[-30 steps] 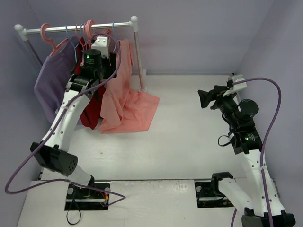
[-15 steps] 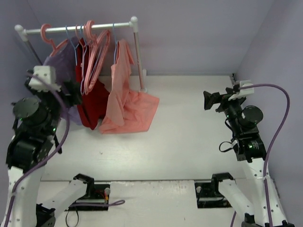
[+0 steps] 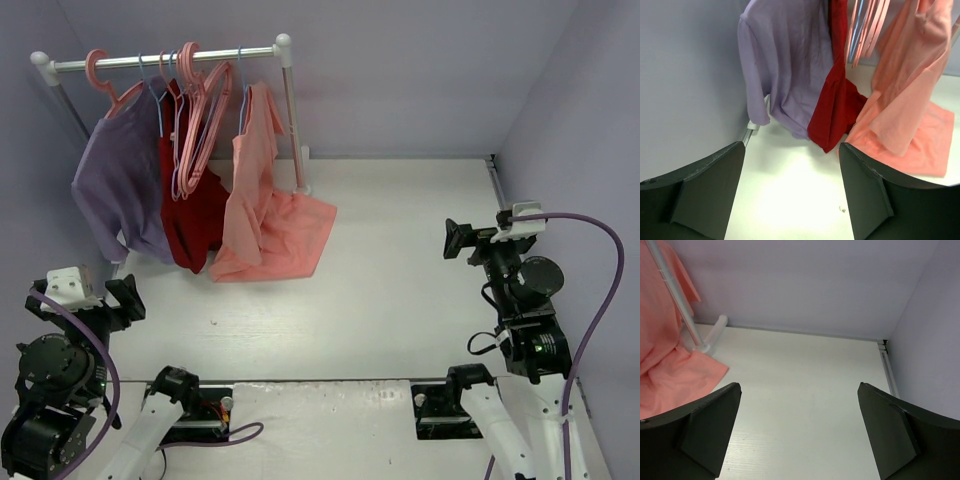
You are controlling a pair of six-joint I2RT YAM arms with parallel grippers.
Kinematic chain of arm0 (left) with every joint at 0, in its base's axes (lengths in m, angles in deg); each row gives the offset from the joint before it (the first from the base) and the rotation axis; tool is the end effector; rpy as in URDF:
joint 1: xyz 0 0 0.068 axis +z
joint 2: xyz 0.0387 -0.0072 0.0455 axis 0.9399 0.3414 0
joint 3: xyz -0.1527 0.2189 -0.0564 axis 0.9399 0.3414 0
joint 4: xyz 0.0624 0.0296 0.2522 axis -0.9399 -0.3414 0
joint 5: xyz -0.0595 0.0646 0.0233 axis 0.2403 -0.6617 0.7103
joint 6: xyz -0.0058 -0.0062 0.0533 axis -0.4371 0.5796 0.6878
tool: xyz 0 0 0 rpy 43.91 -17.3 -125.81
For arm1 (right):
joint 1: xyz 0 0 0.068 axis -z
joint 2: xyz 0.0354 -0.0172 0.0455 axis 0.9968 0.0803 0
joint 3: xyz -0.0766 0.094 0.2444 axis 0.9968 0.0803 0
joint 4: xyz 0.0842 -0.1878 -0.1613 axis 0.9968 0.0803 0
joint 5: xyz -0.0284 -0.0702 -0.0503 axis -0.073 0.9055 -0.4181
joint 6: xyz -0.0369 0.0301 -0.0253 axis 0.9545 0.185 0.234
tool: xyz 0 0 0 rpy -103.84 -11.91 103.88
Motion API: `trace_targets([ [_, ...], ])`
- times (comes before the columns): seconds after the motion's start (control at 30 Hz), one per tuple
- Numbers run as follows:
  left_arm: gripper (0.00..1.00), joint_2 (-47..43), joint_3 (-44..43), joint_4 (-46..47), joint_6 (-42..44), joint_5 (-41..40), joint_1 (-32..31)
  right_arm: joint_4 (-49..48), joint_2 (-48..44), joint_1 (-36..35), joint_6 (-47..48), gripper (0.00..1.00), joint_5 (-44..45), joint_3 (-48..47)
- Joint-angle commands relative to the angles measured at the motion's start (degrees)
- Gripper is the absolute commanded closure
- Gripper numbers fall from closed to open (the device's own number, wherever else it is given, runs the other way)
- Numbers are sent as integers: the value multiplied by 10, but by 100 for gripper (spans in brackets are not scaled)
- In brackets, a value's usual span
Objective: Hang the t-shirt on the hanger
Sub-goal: Reset both arms
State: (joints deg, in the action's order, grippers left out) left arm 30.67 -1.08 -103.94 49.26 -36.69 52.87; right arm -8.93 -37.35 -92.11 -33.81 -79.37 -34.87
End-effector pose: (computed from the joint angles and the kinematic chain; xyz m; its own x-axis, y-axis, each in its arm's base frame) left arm -0.0008 0.0157 0.4222 0.0388 -0.0890 -0.9953 -0.1230 0.9880 -0.0932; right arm 0.1094 0.0156 0.4125 0.2837 -0.0352 -0.9583 -0.1693 0.9818 -0.0862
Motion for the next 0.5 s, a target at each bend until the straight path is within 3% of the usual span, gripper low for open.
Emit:
trace_targets([
  [0.0,28,11,12,1,-13,-13,2,-30,29,-1,12,0,28,-11],
  [0.47,28,3,35,-7,-42,-1,2,-30,21,-9,2,0,77,4],
])
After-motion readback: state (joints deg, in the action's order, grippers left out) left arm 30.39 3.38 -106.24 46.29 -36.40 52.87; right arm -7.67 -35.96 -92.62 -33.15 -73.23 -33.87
